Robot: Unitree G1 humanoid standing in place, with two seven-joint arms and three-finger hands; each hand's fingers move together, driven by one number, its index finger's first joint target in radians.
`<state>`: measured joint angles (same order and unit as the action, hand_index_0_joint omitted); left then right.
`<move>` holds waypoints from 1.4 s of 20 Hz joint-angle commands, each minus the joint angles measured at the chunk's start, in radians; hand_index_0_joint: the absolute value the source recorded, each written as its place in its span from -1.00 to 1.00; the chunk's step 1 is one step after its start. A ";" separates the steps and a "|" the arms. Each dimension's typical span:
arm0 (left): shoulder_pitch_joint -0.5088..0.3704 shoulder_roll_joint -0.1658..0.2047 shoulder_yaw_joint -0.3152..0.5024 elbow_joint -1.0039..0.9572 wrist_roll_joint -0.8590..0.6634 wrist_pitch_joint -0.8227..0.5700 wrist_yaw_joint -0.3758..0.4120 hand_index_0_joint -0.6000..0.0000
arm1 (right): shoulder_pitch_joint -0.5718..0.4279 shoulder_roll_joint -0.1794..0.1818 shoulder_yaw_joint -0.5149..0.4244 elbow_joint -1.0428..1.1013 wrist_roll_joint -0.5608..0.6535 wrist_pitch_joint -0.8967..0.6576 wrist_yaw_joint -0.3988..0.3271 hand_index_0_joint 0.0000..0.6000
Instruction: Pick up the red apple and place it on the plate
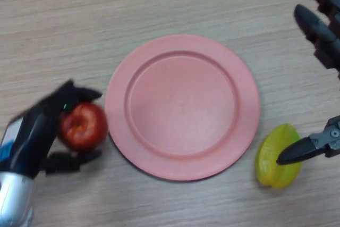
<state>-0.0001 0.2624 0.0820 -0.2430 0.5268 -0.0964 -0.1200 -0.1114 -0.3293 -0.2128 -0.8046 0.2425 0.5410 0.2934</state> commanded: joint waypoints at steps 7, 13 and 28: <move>-0.229 -0.039 -0.149 0.186 0.033 -0.176 0.011 -1.00 | -0.005 -0.033 -0.086 -0.061 0.039 -0.119 -0.001 -1.00; -0.211 -0.033 -0.129 0.101 0.019 -0.010 0.019 1.00 | 0.009 -0.031 -0.094 -0.082 0.015 -0.119 0.016 -1.00; -0.004 0.077 0.314 -0.278 -0.659 0.061 -0.154 1.00 | -0.021 -0.020 -0.024 -0.061 -0.025 -0.122 0.022 -1.00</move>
<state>0.0122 0.2936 0.3047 -0.4559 -0.1092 0.1049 -0.2719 -0.1085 -0.3364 -0.2004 -0.8079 0.1903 0.5454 0.3203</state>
